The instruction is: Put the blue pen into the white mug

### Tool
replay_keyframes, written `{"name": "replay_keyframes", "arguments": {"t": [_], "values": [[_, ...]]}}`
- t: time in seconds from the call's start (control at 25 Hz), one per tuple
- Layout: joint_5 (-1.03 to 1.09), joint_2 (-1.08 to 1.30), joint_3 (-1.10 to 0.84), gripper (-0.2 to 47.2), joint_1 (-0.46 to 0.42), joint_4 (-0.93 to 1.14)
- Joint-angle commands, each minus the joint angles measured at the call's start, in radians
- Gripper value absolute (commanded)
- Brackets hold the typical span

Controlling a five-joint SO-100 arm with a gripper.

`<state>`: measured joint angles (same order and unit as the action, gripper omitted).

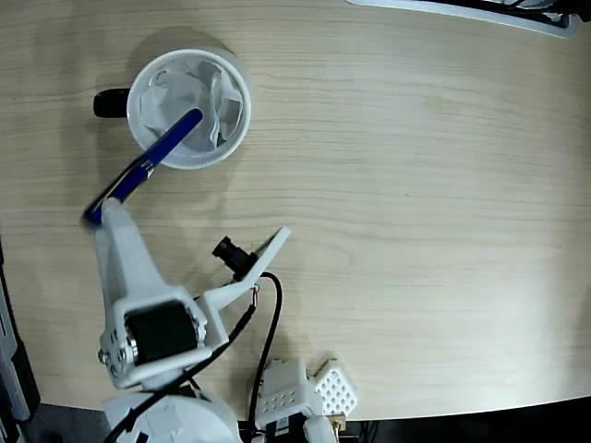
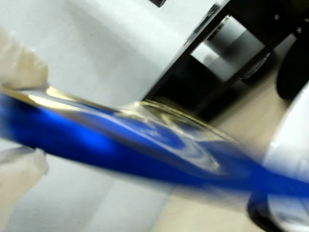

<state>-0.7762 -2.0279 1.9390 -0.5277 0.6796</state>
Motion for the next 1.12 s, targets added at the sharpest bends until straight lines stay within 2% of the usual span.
{"name": "replay_keyframes", "arguments": {"t": [0.0,0.08,0.28,0.32,0.36,0.4,0.44,0.48,0.64,0.88,1.08], "values": [[-0.012,-0.035,0.005,12.7,0.002,-0.014],[-0.012,-0.035,0.014,18.1,0.005,-0.015],[-0.012,-0.064,0.017,21.2,0.023,-0.018],[-0.009,-0.086,0.020,18.4,0.032,-0.018],[-0.008,-0.110,0.026,10.0,0.048,-0.018],[-0.002,-0.140,0.040,5.0,0.063,-0.023],[0.023,-0.170,0.066,1.4,0.080,-0.038],[0.048,-0.206,0.097,0.1,0.098,-0.044],[0.221,-0.357,0.264,0.1,0.169,-0.049],[0.635,-0.641,0.600,0.1,0.242,-0.044],[0.808,-0.798,0.792,0.1,0.337,0.032]]}}
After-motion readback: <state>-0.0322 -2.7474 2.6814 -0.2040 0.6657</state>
